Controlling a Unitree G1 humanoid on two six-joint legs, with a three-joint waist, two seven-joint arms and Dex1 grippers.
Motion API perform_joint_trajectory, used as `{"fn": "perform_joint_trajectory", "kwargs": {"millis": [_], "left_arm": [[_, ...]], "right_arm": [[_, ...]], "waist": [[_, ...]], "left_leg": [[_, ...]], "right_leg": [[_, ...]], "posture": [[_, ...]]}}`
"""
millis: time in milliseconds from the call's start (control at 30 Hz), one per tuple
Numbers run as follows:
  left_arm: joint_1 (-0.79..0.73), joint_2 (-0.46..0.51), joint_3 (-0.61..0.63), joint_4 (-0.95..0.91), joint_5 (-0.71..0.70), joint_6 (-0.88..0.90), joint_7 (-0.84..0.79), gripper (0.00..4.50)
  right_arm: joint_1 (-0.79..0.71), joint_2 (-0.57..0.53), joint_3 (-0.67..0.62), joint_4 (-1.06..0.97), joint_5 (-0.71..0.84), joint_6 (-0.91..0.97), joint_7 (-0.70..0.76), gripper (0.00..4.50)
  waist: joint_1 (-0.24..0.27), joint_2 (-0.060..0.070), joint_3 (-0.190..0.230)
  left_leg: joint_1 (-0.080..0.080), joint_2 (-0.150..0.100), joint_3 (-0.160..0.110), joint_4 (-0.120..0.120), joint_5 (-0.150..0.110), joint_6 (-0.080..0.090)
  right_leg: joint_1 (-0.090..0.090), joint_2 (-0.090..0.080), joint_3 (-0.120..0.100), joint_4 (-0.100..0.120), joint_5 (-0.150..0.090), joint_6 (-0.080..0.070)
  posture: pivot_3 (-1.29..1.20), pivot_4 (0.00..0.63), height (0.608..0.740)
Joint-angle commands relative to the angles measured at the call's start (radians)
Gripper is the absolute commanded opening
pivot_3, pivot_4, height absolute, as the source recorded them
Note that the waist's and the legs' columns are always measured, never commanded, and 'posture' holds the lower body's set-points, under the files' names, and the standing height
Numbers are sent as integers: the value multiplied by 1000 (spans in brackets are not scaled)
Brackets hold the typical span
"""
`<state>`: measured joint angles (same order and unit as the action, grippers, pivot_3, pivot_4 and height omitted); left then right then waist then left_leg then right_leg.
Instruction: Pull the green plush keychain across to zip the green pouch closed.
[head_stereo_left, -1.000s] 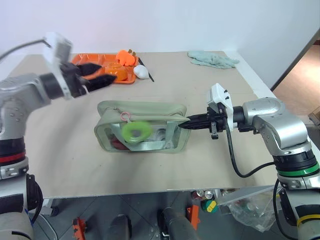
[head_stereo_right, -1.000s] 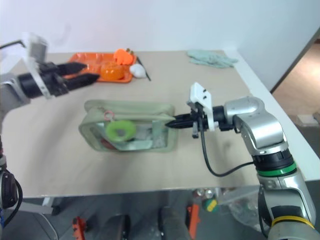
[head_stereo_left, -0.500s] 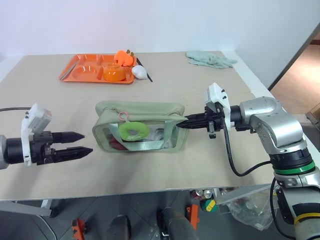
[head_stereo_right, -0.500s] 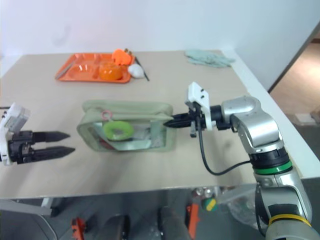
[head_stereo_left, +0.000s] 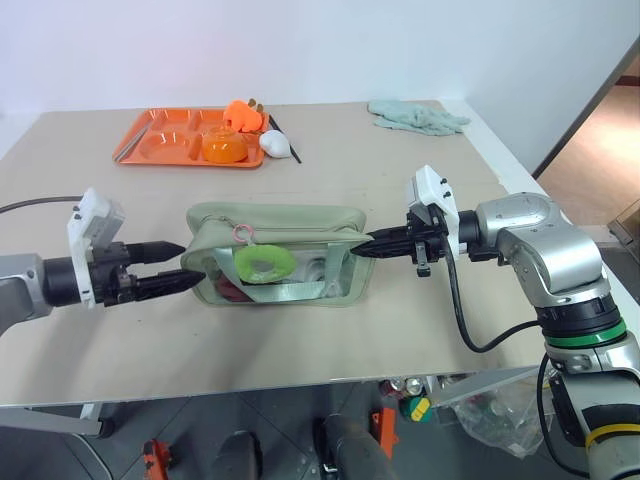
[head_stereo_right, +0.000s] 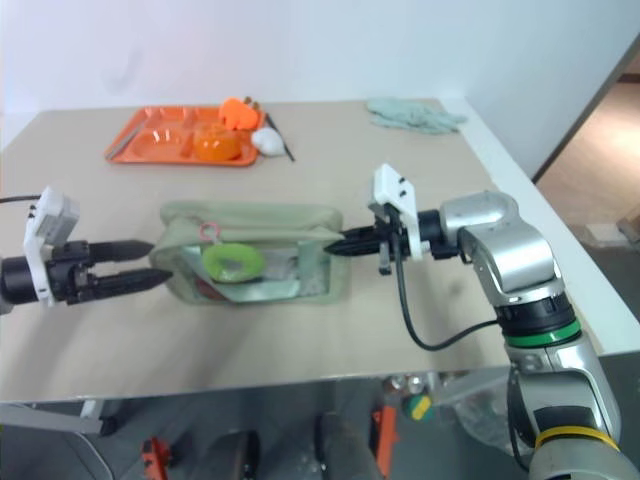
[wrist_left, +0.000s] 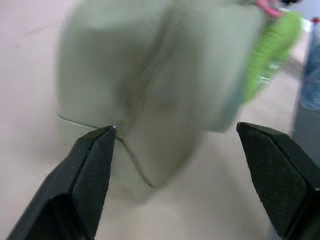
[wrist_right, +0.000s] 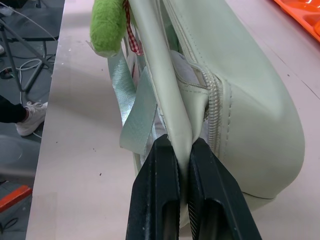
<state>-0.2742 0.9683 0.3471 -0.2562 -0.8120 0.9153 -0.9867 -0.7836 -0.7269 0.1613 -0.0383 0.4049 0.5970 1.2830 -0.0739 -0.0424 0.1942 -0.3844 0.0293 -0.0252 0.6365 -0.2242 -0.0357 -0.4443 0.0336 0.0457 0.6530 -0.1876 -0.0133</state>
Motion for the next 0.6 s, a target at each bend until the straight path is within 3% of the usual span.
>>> {"fn": "perform_joint_trajectory", "kwargs": {"millis": [33, 267, 567, 600], "left_arm": [[-36, -16, -16, 8, 3, -25, 8, 2530], [-26, -13, -5, -40, -72, 14, -40, 139], [-21, -5, -27, -35, -32, 10, -1, 39], [-19, -5, -29, -35, -30, 9, -2, 11]], "right_arm": [[-3, -13, -14, -36, 6, 5, -2, 0], [4, -21, -18, -43, 8, 12, -3, 0], [3, 3, -37, -7, 12, -12, -26, 0], [-8, 7, -51, 8, 21, 1, -35, 361]], "waist": [[0, 0, 0], [0, 0, 0], [0, 0, 0], [0, 0, 0]], "left_leg": [[0, 0, 0, 0, 0, 0], [0, 0, 0, 0, 0, 0], [0, 0, 0, 0, 0, 0], [0, 0, 0, 0, 0, 0]], "right_leg": [[0, 0, 0, 0, 0, 0], [0, 0, 0, 0, 0, 0], [0, 0, 0, 0, 0, 0], [0, 0, 0, 0, 0, 0]], "posture": [[0, 150, 740], [0, 150, 740], [0, 150, 740], [0, 150, 740]]}}
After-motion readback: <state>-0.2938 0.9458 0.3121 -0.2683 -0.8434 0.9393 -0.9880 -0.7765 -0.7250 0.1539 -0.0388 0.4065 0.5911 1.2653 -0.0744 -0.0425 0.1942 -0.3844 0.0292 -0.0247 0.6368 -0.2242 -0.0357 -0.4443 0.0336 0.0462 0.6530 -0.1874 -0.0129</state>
